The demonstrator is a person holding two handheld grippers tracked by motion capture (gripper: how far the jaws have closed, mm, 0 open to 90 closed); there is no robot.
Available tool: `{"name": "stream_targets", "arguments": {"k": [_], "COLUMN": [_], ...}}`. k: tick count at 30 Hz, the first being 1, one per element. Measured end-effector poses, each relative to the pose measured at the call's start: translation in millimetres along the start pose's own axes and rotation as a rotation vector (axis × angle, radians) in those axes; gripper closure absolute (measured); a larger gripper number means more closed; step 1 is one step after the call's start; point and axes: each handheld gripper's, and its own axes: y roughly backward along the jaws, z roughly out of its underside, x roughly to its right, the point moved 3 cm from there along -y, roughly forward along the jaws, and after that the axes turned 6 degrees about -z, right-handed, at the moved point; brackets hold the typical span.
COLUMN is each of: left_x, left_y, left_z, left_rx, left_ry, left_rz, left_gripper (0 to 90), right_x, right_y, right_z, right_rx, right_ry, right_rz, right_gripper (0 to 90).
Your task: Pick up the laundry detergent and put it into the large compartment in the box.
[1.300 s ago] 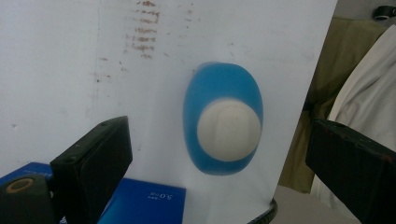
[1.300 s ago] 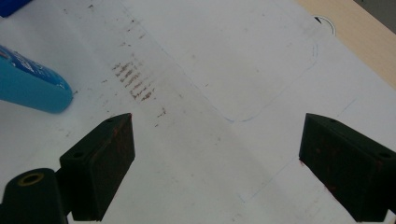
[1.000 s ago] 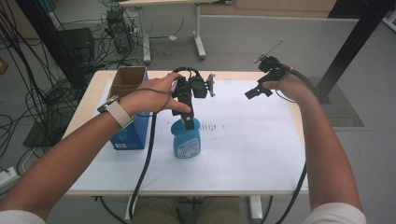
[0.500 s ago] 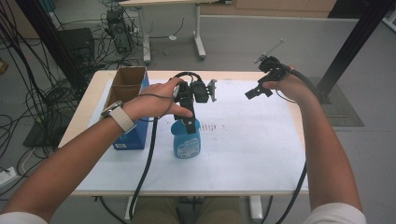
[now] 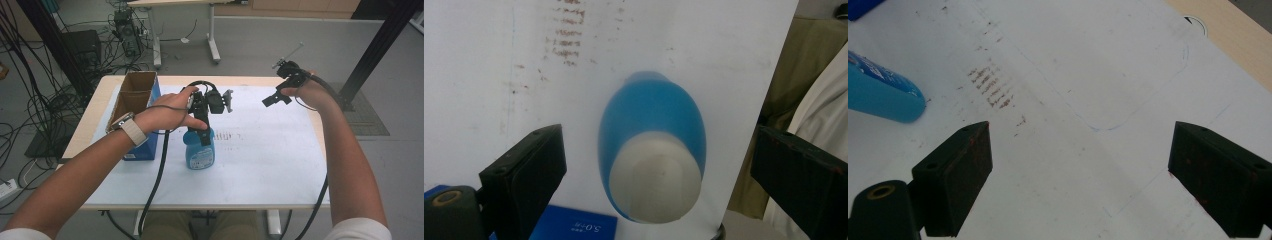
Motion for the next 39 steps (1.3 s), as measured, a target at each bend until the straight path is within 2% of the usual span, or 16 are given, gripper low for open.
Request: {"name": "stream_targets", "arguments": {"k": [11,20,39], "left_x": [1.6,2.0,0.1], "left_y": [-5.4,-10.2,-10.7], "left_z": [-0.8,-1.3,1.0], "left_rx": [0.003,-0.003,0.001], "left_ry": [0.006,0.012,0.013], "left_rz": [-0.014,-0.009,-0.012], "left_gripper": [8.2,8.2,8.3], "right_x": [0.8,0.4,1.0], "right_y": [-1.1,-0.5,-0.9], "right_z": [1.0,1.6,1.4], "right_rx": [0.001,0.004,0.005], "right_ry": [-0.003,-0.004,-0.01], "right_rz": [0.001,0.001,-0.001], "right_gripper": [10.3,10.3,10.3]}}
